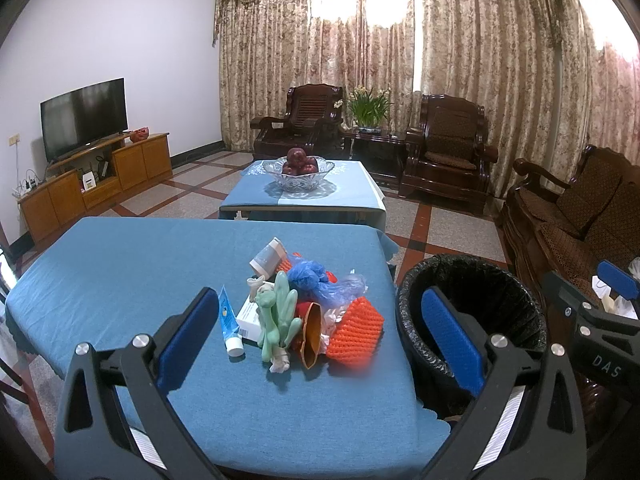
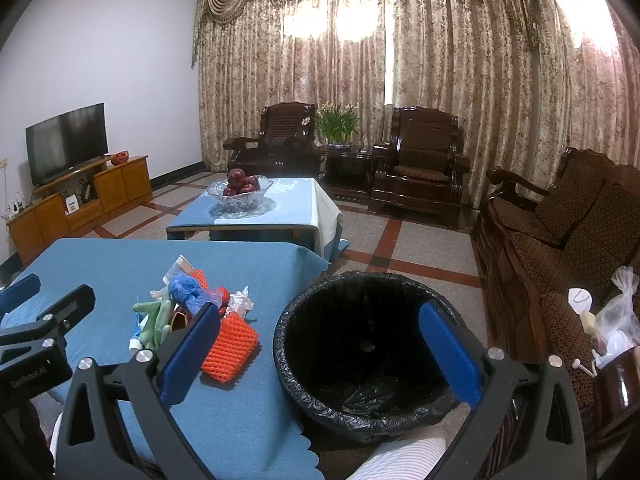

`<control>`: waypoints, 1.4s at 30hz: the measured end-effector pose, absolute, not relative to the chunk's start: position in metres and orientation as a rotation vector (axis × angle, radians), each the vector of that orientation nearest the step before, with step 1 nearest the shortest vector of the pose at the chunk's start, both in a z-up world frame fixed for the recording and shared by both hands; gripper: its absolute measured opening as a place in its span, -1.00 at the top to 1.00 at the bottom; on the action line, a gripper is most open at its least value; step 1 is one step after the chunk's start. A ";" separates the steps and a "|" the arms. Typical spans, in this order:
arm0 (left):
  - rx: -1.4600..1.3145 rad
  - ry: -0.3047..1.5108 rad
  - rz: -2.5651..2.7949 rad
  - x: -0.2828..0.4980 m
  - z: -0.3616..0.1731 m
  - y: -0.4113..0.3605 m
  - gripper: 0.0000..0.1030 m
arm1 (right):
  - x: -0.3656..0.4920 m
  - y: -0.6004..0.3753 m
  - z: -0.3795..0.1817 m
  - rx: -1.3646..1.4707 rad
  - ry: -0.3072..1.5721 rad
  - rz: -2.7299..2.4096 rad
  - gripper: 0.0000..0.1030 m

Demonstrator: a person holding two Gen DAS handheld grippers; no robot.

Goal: Collect trash

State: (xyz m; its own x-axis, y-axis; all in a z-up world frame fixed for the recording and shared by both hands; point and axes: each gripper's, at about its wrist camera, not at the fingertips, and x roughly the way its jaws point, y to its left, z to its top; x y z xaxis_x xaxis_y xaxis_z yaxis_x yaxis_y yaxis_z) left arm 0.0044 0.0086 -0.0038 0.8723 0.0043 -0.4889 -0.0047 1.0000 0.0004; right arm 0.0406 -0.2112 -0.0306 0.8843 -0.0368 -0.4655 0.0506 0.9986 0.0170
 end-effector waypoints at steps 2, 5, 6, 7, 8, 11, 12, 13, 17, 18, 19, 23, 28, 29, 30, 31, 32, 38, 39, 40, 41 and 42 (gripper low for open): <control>0.000 0.511 0.004 0.005 -0.004 0.010 -0.90 | 0.040 -0.213 -0.028 0.027 0.484 -0.046 -0.89; 0.001 0.510 0.004 0.007 -0.006 0.013 -0.90 | 0.041 -0.213 -0.028 0.029 0.485 -0.046 -0.89; -0.001 0.511 0.006 0.005 -0.004 0.009 -0.90 | 0.041 -0.212 -0.029 0.029 0.485 -0.047 -0.89; -0.001 0.511 0.005 0.004 -0.004 0.009 -0.90 | 0.041 -0.211 -0.030 0.028 0.485 -0.047 -0.89; -0.002 0.512 0.005 0.005 -0.004 0.009 -0.90 | 0.041 -0.213 -0.029 0.027 0.485 -0.046 -0.89; -0.001 0.510 0.005 0.004 -0.004 0.009 -0.90 | 0.041 -0.211 -0.031 0.029 0.484 -0.046 -0.89; -0.001 0.510 0.005 0.004 -0.004 0.009 -0.90 | 0.041 -0.211 -0.031 0.029 0.484 -0.047 -0.89; -0.001 0.511 0.005 0.004 -0.004 0.009 -0.90 | 0.041 -0.211 -0.030 0.029 0.485 -0.046 -0.89; -0.002 0.510 0.006 0.004 -0.003 0.009 -0.90 | 0.045 -0.210 -0.033 0.031 0.485 -0.045 -0.89; -0.002 0.511 0.006 0.004 -0.003 0.009 -0.90 | 0.045 -0.212 -0.030 0.030 0.485 -0.046 -0.89; -0.002 0.511 0.007 0.005 -0.004 0.010 -0.90 | 0.044 -0.212 -0.030 0.031 0.485 -0.045 -0.89; -0.003 0.510 0.008 0.011 -0.012 0.020 -0.90 | 0.045 -0.210 -0.032 0.030 0.485 -0.046 -0.89; -0.003 0.511 0.008 0.010 -0.012 0.019 -0.90 | 0.045 -0.211 -0.031 0.031 0.487 -0.044 -0.89; -0.004 0.511 0.008 0.010 -0.012 0.019 -0.90 | 0.044 -0.212 -0.030 0.031 0.488 -0.043 -0.89; -0.004 0.511 0.008 0.010 -0.012 0.019 -0.90 | 0.045 -0.211 -0.032 0.031 0.489 -0.043 -0.89; -0.004 0.512 0.008 0.010 -0.012 0.019 -0.90 | 0.046 -0.209 -0.033 0.030 0.491 -0.043 -0.89; -0.006 0.513 0.009 0.013 -0.013 0.019 -0.91 | 0.046 -0.210 -0.034 0.031 0.493 -0.042 -0.89; -0.018 0.511 0.049 0.022 -0.023 0.034 -0.90 | 0.054 -0.205 -0.042 0.023 0.504 -0.021 -0.89; -0.020 0.505 0.063 0.024 -0.025 0.040 -0.91 | 0.057 -0.207 -0.040 0.026 0.508 -0.013 -0.89; -0.019 0.498 0.073 0.026 -0.028 0.045 -0.91 | 0.061 -0.205 -0.043 0.027 0.511 -0.002 -0.89; -0.011 0.490 0.091 0.029 -0.033 0.053 -0.91 | 0.063 -0.204 -0.043 0.026 0.512 0.006 -0.89; -0.001 0.486 0.112 0.032 -0.038 0.058 -0.91 | 0.067 -0.200 -0.048 0.019 0.514 0.020 -0.89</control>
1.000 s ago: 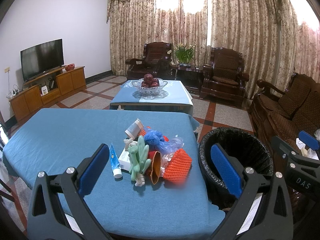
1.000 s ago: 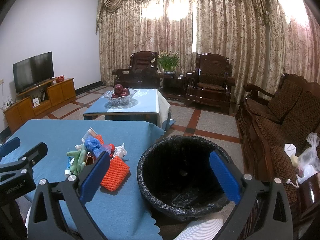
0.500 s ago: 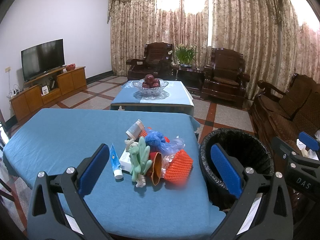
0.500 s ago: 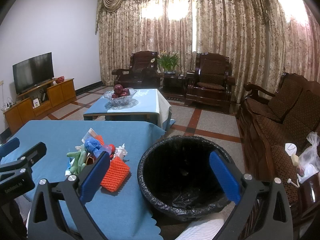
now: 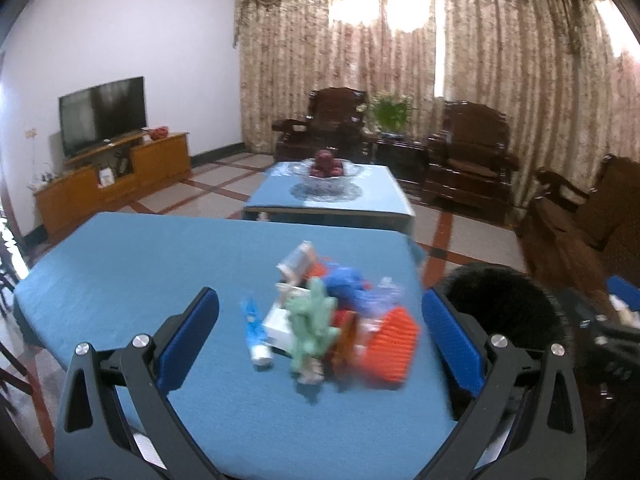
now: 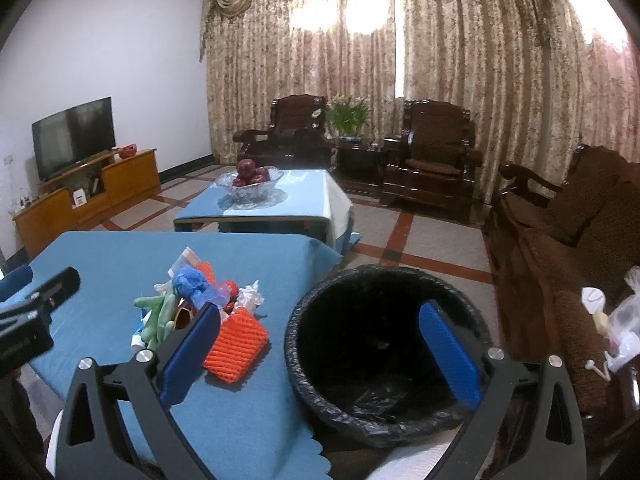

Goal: Collect trash
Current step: 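Grasp the orange foam mesh with the right tool while the left tool grasps the green glove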

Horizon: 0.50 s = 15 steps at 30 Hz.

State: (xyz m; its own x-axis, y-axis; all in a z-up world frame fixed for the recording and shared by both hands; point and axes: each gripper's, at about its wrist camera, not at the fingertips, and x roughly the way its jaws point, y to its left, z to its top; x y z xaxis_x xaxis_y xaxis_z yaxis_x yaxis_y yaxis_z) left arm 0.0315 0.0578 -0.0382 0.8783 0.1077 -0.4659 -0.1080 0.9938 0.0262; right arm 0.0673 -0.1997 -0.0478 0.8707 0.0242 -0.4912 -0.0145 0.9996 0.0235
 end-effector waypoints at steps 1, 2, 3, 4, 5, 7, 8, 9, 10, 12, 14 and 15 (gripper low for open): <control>0.011 0.485 0.136 0.034 -0.044 0.064 -0.91 | 0.072 -0.194 -0.053 0.011 0.518 0.040 -0.89; 0.021 0.488 0.157 0.038 -0.053 0.073 -0.91 | 0.077 -0.188 -0.058 0.003 0.519 0.062 -0.89; 0.027 0.495 0.169 0.042 -0.060 0.080 -0.91 | 0.081 -0.184 -0.062 -0.001 0.522 0.078 -0.89; 0.031 0.508 0.186 0.046 -0.071 0.089 -0.90 | 0.085 -0.179 -0.066 -0.004 0.522 0.096 -0.89; 0.029 0.523 0.197 0.051 -0.078 0.097 -0.91 | 0.089 -0.173 -0.071 -0.006 0.518 0.113 -0.88; 0.018 0.534 0.214 0.055 -0.092 0.109 -0.90 | 0.101 -0.160 -0.085 -0.012 0.528 0.155 -0.82; 0.014 0.538 0.227 0.058 -0.099 0.115 -0.91 | 0.109 -0.153 -0.094 -0.007 0.542 0.179 -0.79; 0.013 0.543 0.233 0.058 -0.103 0.117 -0.91 | 0.114 -0.150 -0.100 0.000 0.553 0.196 -0.73; 0.009 0.550 0.237 0.061 -0.107 0.120 -0.90 | 0.121 -0.143 -0.109 0.007 0.571 0.219 -0.69; -0.001 0.561 0.234 0.066 -0.118 0.127 -0.90 | 0.133 -0.133 -0.127 0.014 0.608 0.237 -0.66; -0.002 0.577 0.232 0.069 -0.126 0.129 -0.90 | 0.141 -0.126 -0.143 0.017 0.635 0.252 -0.60; -0.002 0.582 0.228 0.071 -0.129 0.130 -0.90 | 0.145 -0.122 -0.150 0.016 0.651 0.265 -0.55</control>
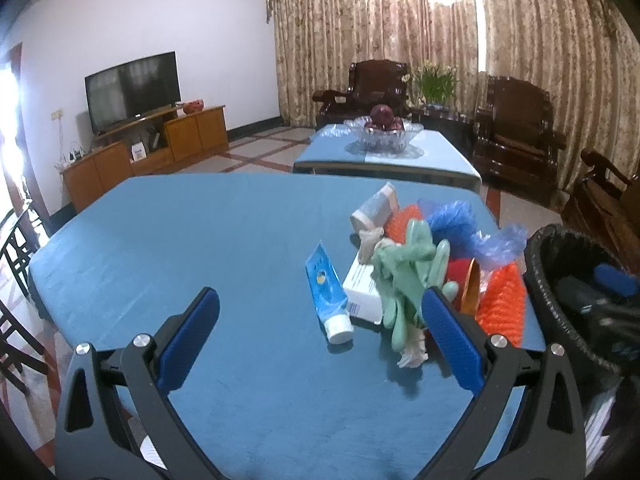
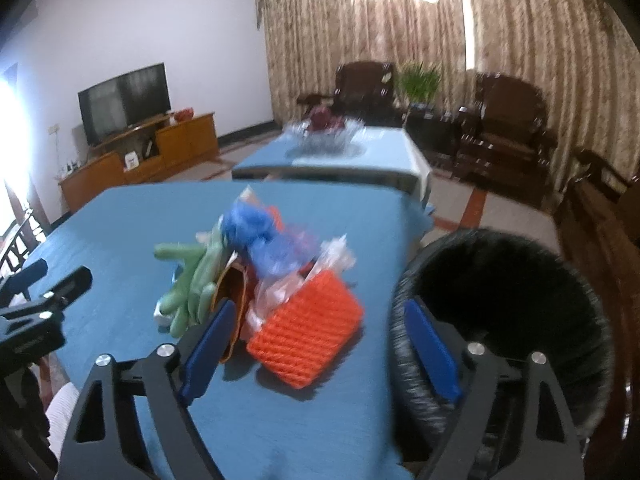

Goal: Collect trash
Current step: 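Grasp the orange foam mesh with the right tool while the left tool grasps the green glove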

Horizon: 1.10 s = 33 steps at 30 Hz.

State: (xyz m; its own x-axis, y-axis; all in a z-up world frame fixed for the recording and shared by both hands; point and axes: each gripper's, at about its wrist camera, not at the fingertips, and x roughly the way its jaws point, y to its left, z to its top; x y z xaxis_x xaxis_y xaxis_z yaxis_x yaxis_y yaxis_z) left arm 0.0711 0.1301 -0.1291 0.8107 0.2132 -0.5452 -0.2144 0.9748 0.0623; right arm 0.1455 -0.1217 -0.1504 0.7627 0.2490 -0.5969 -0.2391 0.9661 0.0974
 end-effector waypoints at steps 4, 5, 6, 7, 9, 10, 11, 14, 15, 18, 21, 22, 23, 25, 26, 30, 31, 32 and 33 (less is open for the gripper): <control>0.013 0.589 0.229 0.075 -0.138 0.132 -0.84 | 0.159 -0.106 -0.178 -0.023 0.692 0.284 -0.52; 0.017 0.596 0.231 0.075 -0.141 0.133 -0.84 | 0.162 -0.103 -0.184 -0.038 0.702 0.281 -0.52; 0.016 0.601 0.230 0.077 -0.143 0.133 -0.82 | 0.166 -0.102 -0.189 -0.053 0.711 0.272 -0.52; 0.014 0.607 0.229 0.077 -0.144 0.134 -0.79 | 0.168 -0.101 -0.193 -0.061 0.722 0.272 -0.52; 0.006 0.624 0.227 0.080 -0.150 0.135 -0.75 | 0.172 -0.100 -0.200 -0.072 0.740 0.276 -0.53; 0.003 0.632 0.225 0.081 -0.153 0.135 -0.74 | 0.173 -0.098 -0.204 -0.077 0.743 0.276 -0.53; -0.001 0.642 0.221 0.083 -0.156 0.135 -0.73 | 0.176 -0.096 -0.207 -0.088 0.754 0.280 -0.53; 0.000 0.649 0.214 0.085 -0.161 0.137 -0.73 | 0.182 -0.095 -0.216 -0.084 0.773 0.306 -0.52; 0.002 0.652 0.212 0.085 -0.162 0.136 -0.73 | 0.183 -0.094 -0.217 -0.081 0.777 0.316 -0.50; 0.005 0.659 0.205 0.087 -0.165 0.135 -0.73 | 0.186 -0.095 -0.225 -0.053 0.799 0.385 -0.22; 0.007 0.669 0.198 0.089 -0.167 0.132 -0.73 | 0.185 -0.098 -0.228 -0.037 0.805 0.428 0.06; 0.007 0.673 0.194 0.089 -0.168 0.131 -0.73 | 0.184 -0.098 -0.227 -0.038 0.803 0.444 0.26; 0.007 0.676 0.190 0.091 -0.168 0.130 -0.73 | 0.183 -0.097 -0.225 -0.042 0.802 0.451 0.32; 0.005 0.681 0.177 0.092 -0.170 0.126 -0.73 | 0.182 -0.099 -0.219 -0.046 0.802 0.476 0.54; 0.006 0.683 0.172 0.093 -0.169 0.124 -0.73 | 0.180 -0.100 -0.216 -0.042 0.798 0.479 0.56; 0.012 0.676 0.147 0.092 -0.170 0.113 -0.73 | 0.174 -0.111 -0.201 -0.023 0.766 0.474 0.56; 0.014 0.674 0.141 0.092 -0.170 0.110 -0.73 | 0.172 -0.114 -0.198 -0.018 0.757 0.478 0.56; 0.013 0.673 0.138 0.092 -0.169 0.108 -0.72 | 0.170 -0.115 -0.194 -0.019 0.750 0.483 0.56; 0.011 0.673 0.131 0.093 -0.170 0.106 -0.67 | 0.169 -0.116 -0.191 -0.022 0.745 0.486 0.56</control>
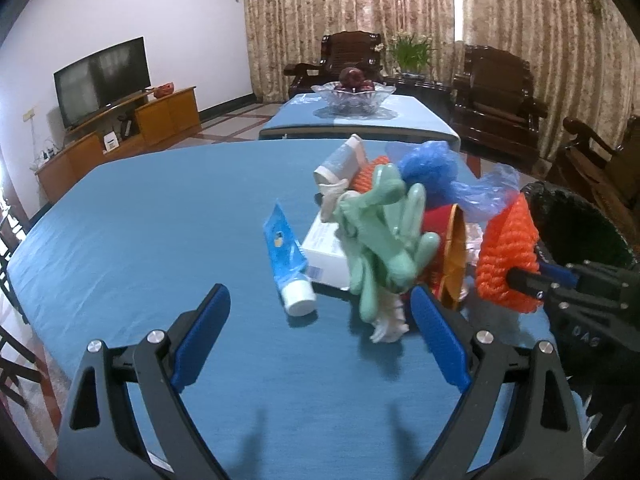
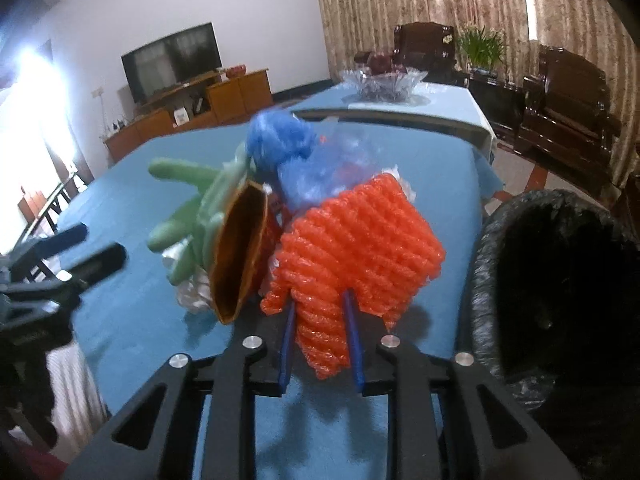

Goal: Collect trash
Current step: 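Grasp the orange foam mesh with the right tool while the left tool grasps the green glove, then carry both held items over the black bin and open both tools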

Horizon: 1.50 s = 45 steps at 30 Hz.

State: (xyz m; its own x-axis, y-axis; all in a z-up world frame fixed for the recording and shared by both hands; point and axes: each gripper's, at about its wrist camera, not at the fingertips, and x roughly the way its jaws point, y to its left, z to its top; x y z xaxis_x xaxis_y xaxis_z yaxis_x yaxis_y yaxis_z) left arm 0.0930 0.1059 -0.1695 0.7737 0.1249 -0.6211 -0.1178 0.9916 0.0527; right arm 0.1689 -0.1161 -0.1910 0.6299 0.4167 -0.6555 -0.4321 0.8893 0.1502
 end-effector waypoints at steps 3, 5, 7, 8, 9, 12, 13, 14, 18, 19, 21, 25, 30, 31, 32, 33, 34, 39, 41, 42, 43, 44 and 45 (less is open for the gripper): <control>0.012 0.678 0.108 0.097 -0.171 0.097 -0.59 | 0.163 -0.123 -0.180 -0.015 0.729 0.489 0.56; 0.010 0.678 0.092 0.100 -0.173 0.092 -0.59 | 0.161 -0.128 -0.176 -0.010 0.721 0.480 0.56; 0.010 0.677 0.076 0.104 -0.173 0.086 -0.54 | 0.161 -0.135 -0.174 -0.007 0.716 0.464 0.56; 0.013 0.674 0.067 0.106 -0.173 0.082 -0.52 | 0.161 -0.138 -0.173 -0.008 0.715 0.456 0.56; 0.015 0.672 0.061 0.109 -0.173 0.080 -0.48 | 0.160 -0.141 -0.172 -0.010 0.713 0.452 0.56; 0.008 0.667 0.043 0.118 -0.171 0.075 -0.32 | 0.162 -0.143 -0.170 -0.019 0.710 0.449 0.56; 0.006 0.668 0.041 0.122 -0.171 0.075 -0.22 | 0.160 -0.142 -0.170 -0.022 0.708 0.449 0.56; 0.000 0.677 0.032 0.126 -0.173 0.075 -0.16 | 0.160 -0.141 -0.170 -0.027 0.706 0.449 0.56; -0.034 0.733 0.011 0.138 -0.183 0.081 0.41 | 0.160 -0.140 -0.171 -0.034 0.704 0.451 0.56; -0.052 0.746 0.000 0.141 -0.185 0.083 0.57 | 0.161 -0.140 -0.170 -0.037 0.703 0.450 0.56; -0.090 0.758 -0.020 0.142 -0.189 0.088 0.76 | 0.157 -0.138 -0.170 -0.043 0.699 0.451 0.56; -0.102 0.733 -0.011 0.137 -0.182 0.093 0.87 | 0.153 -0.137 -0.168 -0.043 0.691 0.456 0.56; -0.148 0.679 -0.003 0.126 -0.160 0.102 0.90 | 0.154 -0.138 -0.159 -0.044 0.669 0.461 0.56; -0.150 0.671 -0.003 0.124 -0.157 0.104 0.90 | 0.154 -0.138 -0.157 -0.043 0.664 0.461 0.56; -0.151 0.658 -0.005 0.123 -0.151 0.105 0.90 | 0.154 -0.138 -0.156 -0.041 0.660 0.462 0.56; -0.153 0.647 -0.007 0.122 -0.146 0.106 0.90 | 0.155 -0.139 -0.152 -0.036 0.655 0.461 0.56; -0.156 0.640 -0.009 0.121 -0.142 0.107 0.90 | 0.156 -0.140 -0.149 -0.030 0.651 0.460 0.56; -0.171 0.600 -0.021 0.119 -0.118 0.105 0.91 | 0.159 -0.146 -0.134 -0.009 0.624 0.458 0.56; -0.172 0.578 -0.032 0.117 -0.107 0.103 0.91 | 0.159 -0.150 -0.126 -0.005 0.608 0.458 0.56; -0.173 0.567 -0.043 0.116 -0.100 0.100 0.91 | 0.159 -0.151 -0.123 -0.004 0.601 0.457 0.56; -0.172 0.559 -0.052 0.115 -0.094 0.097 0.91 | 0.158 -0.153 -0.120 -0.003 0.593 0.455 0.56; -0.172 0.553 -0.061 0.114 -0.090 0.095 0.91 | 0.158 -0.155 -0.115 0.000 0.582 0.451 0.56; -0.171 0.544 -0.077 0.114 -0.083 0.091 0.91 | 0.157 -0.157 -0.111 0.003 0.577 0.450 0.56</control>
